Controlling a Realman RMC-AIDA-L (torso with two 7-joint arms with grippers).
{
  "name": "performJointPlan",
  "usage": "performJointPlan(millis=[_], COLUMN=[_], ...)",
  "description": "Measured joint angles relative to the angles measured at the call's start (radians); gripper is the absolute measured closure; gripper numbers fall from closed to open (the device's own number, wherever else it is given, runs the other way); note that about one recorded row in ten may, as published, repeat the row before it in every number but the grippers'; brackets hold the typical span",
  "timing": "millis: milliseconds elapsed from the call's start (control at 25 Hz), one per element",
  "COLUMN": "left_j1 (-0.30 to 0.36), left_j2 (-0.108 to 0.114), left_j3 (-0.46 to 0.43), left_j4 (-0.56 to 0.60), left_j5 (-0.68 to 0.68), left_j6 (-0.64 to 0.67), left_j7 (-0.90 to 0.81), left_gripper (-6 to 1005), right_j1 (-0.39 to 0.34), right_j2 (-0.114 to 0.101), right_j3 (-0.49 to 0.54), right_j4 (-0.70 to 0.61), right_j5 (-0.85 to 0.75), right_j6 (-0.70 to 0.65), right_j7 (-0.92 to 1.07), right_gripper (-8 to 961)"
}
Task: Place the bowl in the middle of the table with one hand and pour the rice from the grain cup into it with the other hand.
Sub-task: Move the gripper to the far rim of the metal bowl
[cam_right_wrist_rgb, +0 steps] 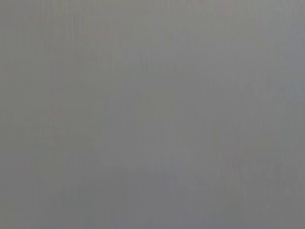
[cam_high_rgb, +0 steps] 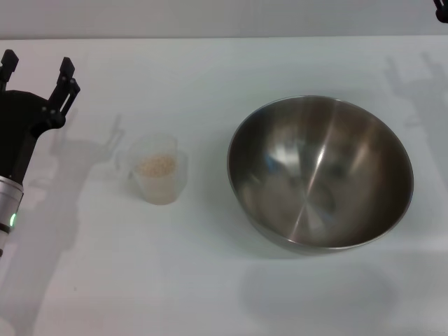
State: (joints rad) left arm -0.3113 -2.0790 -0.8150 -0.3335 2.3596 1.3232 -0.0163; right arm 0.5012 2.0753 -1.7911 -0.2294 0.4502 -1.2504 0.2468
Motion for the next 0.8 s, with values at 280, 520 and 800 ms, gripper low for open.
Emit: performJointPlan(millis=[280,520,800], left_j1=[0.006,0.013,0.014], left_j2=[0.001,0.001,0.001], left_j3=[0.002,0.002,0.002], left_j4=[0.001,0.0,-0.001], left_j5=[0.004,0.004,0.0], left_j6=[0.002,0.005,0.0], left_j7=[-0.005,-0.005,-0.006], left_gripper=[153,154,154], right_j1=[0.0,0.002,-0.019], right_j2=[0.002,0.002,-0.002], right_j3=[0.012,0.012,0.013], right_j4=[0.002,-0.003,-0.152], right_j5=[0.001,-0.004,-0.005], right_j6=[-0.004,-0.002,0.17], right_j7=[-0.108,-0.279,-0.33], right_gripper=[213,213,212])
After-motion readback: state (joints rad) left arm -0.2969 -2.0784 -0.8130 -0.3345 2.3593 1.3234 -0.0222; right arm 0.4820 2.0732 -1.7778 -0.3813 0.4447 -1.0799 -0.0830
